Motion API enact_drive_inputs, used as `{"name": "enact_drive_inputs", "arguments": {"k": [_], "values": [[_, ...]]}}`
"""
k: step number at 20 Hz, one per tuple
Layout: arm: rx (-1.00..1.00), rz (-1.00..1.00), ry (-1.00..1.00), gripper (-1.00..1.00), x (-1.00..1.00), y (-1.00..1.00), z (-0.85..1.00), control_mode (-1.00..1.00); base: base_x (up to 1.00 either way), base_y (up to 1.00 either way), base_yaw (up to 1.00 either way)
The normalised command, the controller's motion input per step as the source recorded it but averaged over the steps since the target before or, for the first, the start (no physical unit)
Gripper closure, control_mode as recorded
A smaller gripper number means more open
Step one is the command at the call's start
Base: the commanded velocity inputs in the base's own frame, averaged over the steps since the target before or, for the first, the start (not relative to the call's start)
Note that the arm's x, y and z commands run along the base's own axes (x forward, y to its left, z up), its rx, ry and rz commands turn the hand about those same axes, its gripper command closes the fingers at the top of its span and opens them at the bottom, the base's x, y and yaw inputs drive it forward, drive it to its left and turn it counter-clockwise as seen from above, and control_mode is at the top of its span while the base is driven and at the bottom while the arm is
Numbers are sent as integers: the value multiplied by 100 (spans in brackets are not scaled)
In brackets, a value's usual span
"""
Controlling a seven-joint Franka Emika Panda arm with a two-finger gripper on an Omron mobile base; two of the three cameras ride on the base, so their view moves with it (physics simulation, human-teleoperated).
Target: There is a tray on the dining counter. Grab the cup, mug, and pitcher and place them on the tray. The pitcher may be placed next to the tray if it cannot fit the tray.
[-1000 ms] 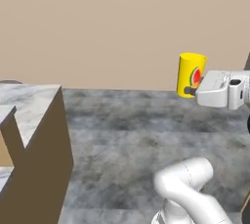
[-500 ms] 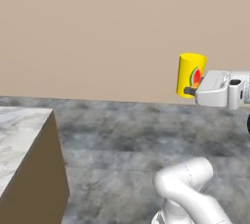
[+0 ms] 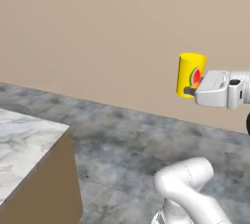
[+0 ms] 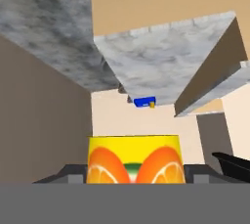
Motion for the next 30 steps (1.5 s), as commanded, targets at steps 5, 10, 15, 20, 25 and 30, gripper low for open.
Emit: {"name": "enact_drive_inputs", "arguments": {"k": [5, 10, 15, 20, 25, 30], "values": [[0, 0, 0, 100, 0, 0, 0, 100, 100, -28, 47], [0, 0, 0, 100, 0, 0, 0, 100, 99, -12, 63], [0, 0, 0, 100, 0, 0, 0, 100, 76, -44, 66], [0, 0, 0, 100, 0, 0, 0, 100, 37, -93, 55], [0, 0, 0, 100, 0, 0, 0, 100, 44, -93, 43], [0, 0, 0, 100, 0, 0, 0, 100, 90, -75, 51]]}}
